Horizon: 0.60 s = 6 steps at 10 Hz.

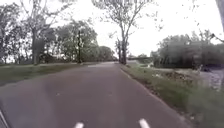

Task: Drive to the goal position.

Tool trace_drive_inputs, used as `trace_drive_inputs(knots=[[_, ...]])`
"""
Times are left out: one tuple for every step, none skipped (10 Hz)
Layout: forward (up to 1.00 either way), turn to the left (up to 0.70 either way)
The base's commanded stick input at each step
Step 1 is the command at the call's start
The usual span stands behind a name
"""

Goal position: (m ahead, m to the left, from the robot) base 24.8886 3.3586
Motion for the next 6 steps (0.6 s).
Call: trace_drive_inputs(knots=[[0.7, 0.0], [0.7, 0.0], [0.7, 0.02], [0.7, 0.24], [0.7, 0.35], [0.7, 0.35]])
